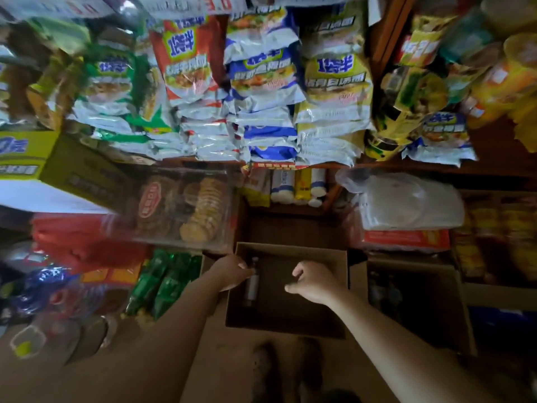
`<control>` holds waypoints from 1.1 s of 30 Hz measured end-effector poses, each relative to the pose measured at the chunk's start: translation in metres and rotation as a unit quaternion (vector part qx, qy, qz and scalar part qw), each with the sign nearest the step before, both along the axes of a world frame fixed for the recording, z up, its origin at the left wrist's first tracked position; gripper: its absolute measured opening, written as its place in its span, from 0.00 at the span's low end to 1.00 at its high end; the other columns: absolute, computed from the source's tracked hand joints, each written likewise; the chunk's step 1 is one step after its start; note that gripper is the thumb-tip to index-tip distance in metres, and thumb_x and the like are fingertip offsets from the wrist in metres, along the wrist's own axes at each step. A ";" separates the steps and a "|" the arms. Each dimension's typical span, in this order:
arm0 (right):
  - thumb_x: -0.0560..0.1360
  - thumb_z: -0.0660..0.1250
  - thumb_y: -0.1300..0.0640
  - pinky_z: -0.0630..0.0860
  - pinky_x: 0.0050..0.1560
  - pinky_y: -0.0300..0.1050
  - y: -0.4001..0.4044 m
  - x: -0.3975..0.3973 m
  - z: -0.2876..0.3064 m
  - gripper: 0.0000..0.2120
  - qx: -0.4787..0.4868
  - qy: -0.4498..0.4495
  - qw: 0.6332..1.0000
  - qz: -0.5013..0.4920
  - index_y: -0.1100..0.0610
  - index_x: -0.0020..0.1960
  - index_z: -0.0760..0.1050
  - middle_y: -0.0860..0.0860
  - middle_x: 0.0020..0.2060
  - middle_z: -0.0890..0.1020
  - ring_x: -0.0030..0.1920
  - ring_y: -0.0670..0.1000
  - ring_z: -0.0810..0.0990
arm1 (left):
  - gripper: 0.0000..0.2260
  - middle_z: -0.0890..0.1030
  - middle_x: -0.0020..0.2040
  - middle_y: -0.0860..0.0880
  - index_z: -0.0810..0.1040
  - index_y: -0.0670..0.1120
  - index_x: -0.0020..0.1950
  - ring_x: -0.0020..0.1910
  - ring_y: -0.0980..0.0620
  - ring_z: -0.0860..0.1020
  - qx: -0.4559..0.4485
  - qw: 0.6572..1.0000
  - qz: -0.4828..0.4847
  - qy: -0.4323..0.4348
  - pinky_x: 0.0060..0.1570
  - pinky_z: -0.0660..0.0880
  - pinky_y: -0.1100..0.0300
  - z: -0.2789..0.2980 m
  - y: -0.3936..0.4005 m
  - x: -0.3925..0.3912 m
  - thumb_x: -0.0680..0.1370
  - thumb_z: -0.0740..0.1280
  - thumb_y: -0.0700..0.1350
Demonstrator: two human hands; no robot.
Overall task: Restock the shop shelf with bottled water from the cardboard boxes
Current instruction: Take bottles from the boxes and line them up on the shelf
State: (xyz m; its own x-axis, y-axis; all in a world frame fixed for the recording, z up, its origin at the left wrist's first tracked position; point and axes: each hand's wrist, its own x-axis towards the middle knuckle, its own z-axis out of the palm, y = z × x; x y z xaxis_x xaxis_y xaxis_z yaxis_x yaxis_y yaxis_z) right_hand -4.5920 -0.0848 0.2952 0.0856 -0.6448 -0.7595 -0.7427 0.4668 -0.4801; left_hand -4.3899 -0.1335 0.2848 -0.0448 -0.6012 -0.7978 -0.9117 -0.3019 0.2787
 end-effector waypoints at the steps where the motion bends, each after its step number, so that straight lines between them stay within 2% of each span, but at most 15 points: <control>1: 0.73 0.71 0.49 0.74 0.53 0.40 -0.004 0.005 -0.019 0.23 0.009 -0.013 1.000 -0.016 0.56 0.65 0.71 0.51 0.57 0.77 0.55 0.49 0.77 | 0.18 0.78 0.59 0.43 0.76 0.41 0.61 0.59 0.46 0.76 0.002 1.000 0.022 0.009 0.59 0.73 0.54 -0.017 -0.004 0.000 0.77 0.65 0.52; 4: 0.72 0.72 0.50 0.71 0.50 0.39 -0.014 0.020 -0.081 0.22 0.036 -0.041 0.997 -0.060 0.56 0.63 0.72 0.51 0.58 0.76 0.56 0.49 0.76 | 0.14 0.79 0.53 0.45 0.78 0.42 0.56 0.56 0.46 0.77 0.013 0.997 0.067 0.023 0.55 0.73 0.56 -0.075 -0.014 0.002 0.77 0.66 0.50; 7: 0.72 0.72 0.51 0.72 0.53 0.39 -0.017 0.034 -0.151 0.23 0.077 -0.069 0.990 -0.093 0.56 0.63 0.72 0.51 0.59 0.76 0.59 0.50 0.75 | 0.08 0.79 0.49 0.46 0.79 0.44 0.51 0.51 0.48 0.78 0.013 0.993 0.107 0.038 0.51 0.73 0.57 -0.143 -0.020 0.004 0.77 0.66 0.47; 10: 0.72 0.72 0.51 0.70 0.54 0.39 -0.013 0.046 -0.223 0.24 0.113 -0.086 0.983 -0.114 0.56 0.65 0.71 0.52 0.61 0.75 0.61 0.51 0.75 | 0.11 0.80 0.52 0.44 0.79 0.42 0.55 0.54 0.45 0.79 0.030 0.980 0.183 0.067 0.53 0.75 0.54 -0.221 -0.021 0.004 0.76 0.68 0.46; 13: 0.72 0.72 0.53 0.68 0.52 0.39 -0.009 0.054 -0.294 0.25 0.152 -0.105 0.971 -0.154 0.58 0.66 0.70 0.53 0.63 0.74 0.63 0.52 0.74 | 0.07 0.79 0.50 0.43 0.77 0.42 0.53 0.51 0.47 0.77 0.057 0.941 0.312 0.118 0.54 0.74 0.54 -0.290 -0.023 -0.003 0.76 0.67 0.41; 16: 0.73 0.71 0.53 0.70 0.55 0.40 -0.005 0.063 -0.357 0.26 0.195 -0.124 0.954 -0.193 0.58 0.68 0.68 0.54 0.64 0.73 0.64 0.52 0.73 | 0.01 0.76 0.41 0.47 0.74 0.44 0.48 0.40 0.51 0.74 0.073 0.902 0.400 0.143 0.42 0.72 0.58 -0.352 -0.026 -0.014 0.78 0.65 0.40; 18: 0.74 0.70 0.53 0.69 0.58 0.41 -0.004 0.069 -0.395 0.28 0.217 -0.130 0.946 -0.203 0.58 0.70 0.66 0.54 0.67 0.71 0.66 0.53 0.71 | 0.04 0.74 0.39 0.47 0.73 0.46 0.45 0.37 0.52 0.72 0.060 0.895 0.416 0.151 0.38 0.70 0.59 -0.393 -0.032 -0.018 0.78 0.64 0.39; 21: 0.76 0.69 0.57 0.68 0.56 0.38 -0.004 0.074 -0.440 0.28 0.247 -0.150 0.928 -0.237 0.59 0.72 0.63 0.55 0.68 0.70 0.67 0.54 0.71 | 0.10 0.74 0.38 0.49 0.71 0.50 0.39 0.37 0.51 0.73 0.032 0.916 0.380 0.122 0.42 0.72 0.59 -0.453 -0.048 -0.015 0.79 0.62 0.39; 24: 0.77 0.67 0.61 0.68 0.56 0.37 -0.004 0.075 -0.474 0.30 0.268 -0.171 0.908 -0.273 0.60 0.75 0.59 0.56 0.70 0.68 0.69 0.54 0.69 | 0.12 0.77 0.43 0.48 0.69 0.52 0.36 0.52 0.41 0.78 0.000 0.940 0.331 0.077 0.54 0.76 0.52 -0.504 -0.062 -0.008 0.79 0.62 0.41; 26: 0.77 0.66 0.62 0.69 0.58 0.38 -0.005 0.072 -0.491 0.30 0.267 -0.179 0.899 -0.298 0.61 0.75 0.57 0.56 0.71 0.67 0.69 0.54 0.68 | 0.10 0.78 0.53 0.37 0.75 0.42 0.42 0.61 0.39 0.75 -0.001 0.957 0.288 0.034 0.60 0.72 0.50 -0.531 -0.065 -0.007 0.81 0.58 0.40; 28: 0.77 0.65 0.62 0.68 0.59 0.39 -0.006 0.068 -0.504 0.33 0.270 -0.174 0.890 -0.323 0.61 0.76 0.52 0.57 0.72 0.65 0.71 0.54 0.66 | 0.13 0.75 0.63 0.36 0.75 0.34 0.58 0.63 0.38 0.73 -0.019 0.980 0.195 -0.022 0.61 0.70 0.51 -0.541 -0.063 -0.006 0.82 0.56 0.40; 31: 0.75 0.69 0.60 0.69 0.60 0.40 -0.001 0.065 -0.529 0.38 0.261 -0.153 0.895 -0.328 0.59 0.77 0.51 0.56 0.73 0.64 0.71 0.55 0.66 | 0.13 0.76 0.62 0.38 0.75 0.38 0.61 0.60 0.38 0.75 -0.055 0.993 0.076 -0.074 0.58 0.74 0.50 -0.549 -0.058 -0.001 0.80 0.60 0.43; 33: 0.73 0.72 0.57 0.69 0.60 0.40 0.000 0.068 -0.548 0.39 0.253 -0.141 0.905 -0.313 0.58 0.76 0.53 0.56 0.72 0.65 0.71 0.55 0.67 | 0.14 0.77 0.61 0.39 0.76 0.40 0.61 0.60 0.39 0.76 -0.074 0.993 0.048 -0.079 0.56 0.74 0.50 -0.559 -0.062 0.003 0.79 0.63 0.45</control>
